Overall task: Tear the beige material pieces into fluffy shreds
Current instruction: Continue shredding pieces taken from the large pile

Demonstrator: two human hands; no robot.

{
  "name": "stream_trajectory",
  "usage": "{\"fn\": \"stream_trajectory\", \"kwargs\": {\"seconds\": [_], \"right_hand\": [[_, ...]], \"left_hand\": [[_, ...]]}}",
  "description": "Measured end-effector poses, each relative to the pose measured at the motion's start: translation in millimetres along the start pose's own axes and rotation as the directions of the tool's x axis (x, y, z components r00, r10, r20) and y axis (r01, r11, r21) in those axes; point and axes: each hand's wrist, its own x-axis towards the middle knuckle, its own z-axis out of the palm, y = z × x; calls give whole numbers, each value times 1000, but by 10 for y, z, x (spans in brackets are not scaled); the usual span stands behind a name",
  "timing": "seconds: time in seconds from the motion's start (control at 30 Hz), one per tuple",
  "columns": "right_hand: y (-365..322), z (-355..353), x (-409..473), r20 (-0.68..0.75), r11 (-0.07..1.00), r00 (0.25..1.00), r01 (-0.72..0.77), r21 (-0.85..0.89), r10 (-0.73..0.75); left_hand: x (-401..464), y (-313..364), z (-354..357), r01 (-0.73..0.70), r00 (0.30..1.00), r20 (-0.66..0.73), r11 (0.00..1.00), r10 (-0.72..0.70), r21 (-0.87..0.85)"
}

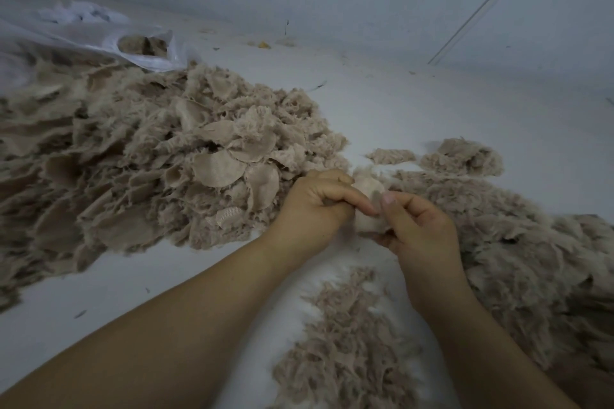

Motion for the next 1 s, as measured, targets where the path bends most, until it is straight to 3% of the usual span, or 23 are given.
{"fn": "stream_trajectory", "kwargs": {"seconds": [0.23, 0.43, 0.63, 0.73, 0.87, 0.93, 1.0], "right_hand": [[27, -19, 21, -1, 1000, 1000, 16, -26, -16], [-8, 2, 2, 46, 997, 999, 20, -74, -16], [-8, -29, -5, 52, 998, 998, 29, -55, -27], [-8, 11, -19, 86, 979, 990, 128, -161, -115], [38, 21, -10, 150, 953, 978, 176, -247, -142], [45, -2, 1, 86, 968, 990, 125, -216, -109], [41, -30, 10, -43, 988, 997, 55, -144, -62]], "left_hand": [[-23, 16, 15, 140, 989, -13, 972, -145, -188], [-26, -35, 29, 155, 981, 139, 977, -135, -149], [-40, -20, 13, 316, 937, 183, 945, -297, -81], [-12, -14, 23, 382, 923, 110, 910, -368, -160], [7, -72, 26, 293, 953, -30, 945, -300, -144], [31, -99, -18, 233, 954, -156, 960, -257, -158], [60, -95, -99, 198, 961, -148, 954, -235, -227]]}}
